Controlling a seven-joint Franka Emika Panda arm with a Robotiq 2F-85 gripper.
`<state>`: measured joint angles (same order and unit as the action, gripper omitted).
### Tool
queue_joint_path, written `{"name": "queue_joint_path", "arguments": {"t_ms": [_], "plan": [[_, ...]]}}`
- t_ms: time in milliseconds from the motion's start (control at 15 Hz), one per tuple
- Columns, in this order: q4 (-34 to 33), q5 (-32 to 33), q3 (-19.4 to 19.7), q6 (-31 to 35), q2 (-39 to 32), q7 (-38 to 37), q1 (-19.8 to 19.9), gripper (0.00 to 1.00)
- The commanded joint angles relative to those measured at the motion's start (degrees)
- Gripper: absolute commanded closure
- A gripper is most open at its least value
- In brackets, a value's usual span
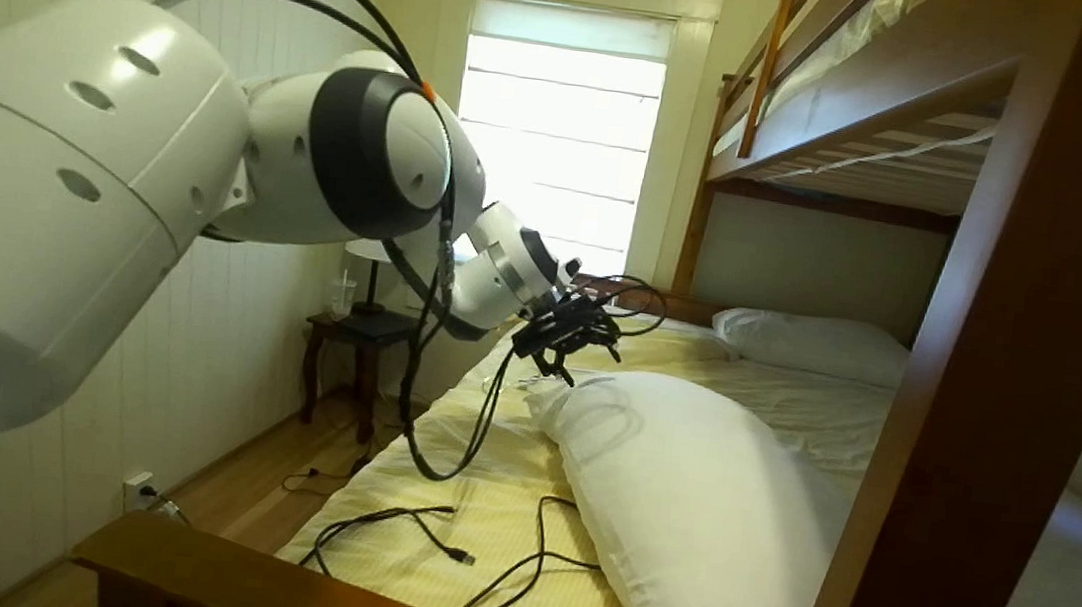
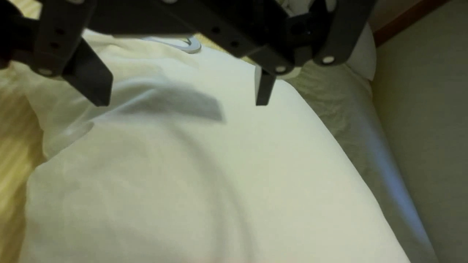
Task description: Push the hanger off the pillow, then move the pillow forward
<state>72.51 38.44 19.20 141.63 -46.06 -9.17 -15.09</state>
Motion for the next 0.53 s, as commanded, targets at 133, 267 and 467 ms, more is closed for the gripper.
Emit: {"name": "queue_joint_path", "arguments": {"t_ms": [133,267,467], "plan": [[7.7,3.2,-1.9,14.9,1.7,1.1,5.7,0.26],[9.0,1.1,-3.9,15.7,2.5,4.2,7.6,0.41],[10.9,-1.8,-8.5,16.1,4.6,9.0,10.1,0.61]]}}
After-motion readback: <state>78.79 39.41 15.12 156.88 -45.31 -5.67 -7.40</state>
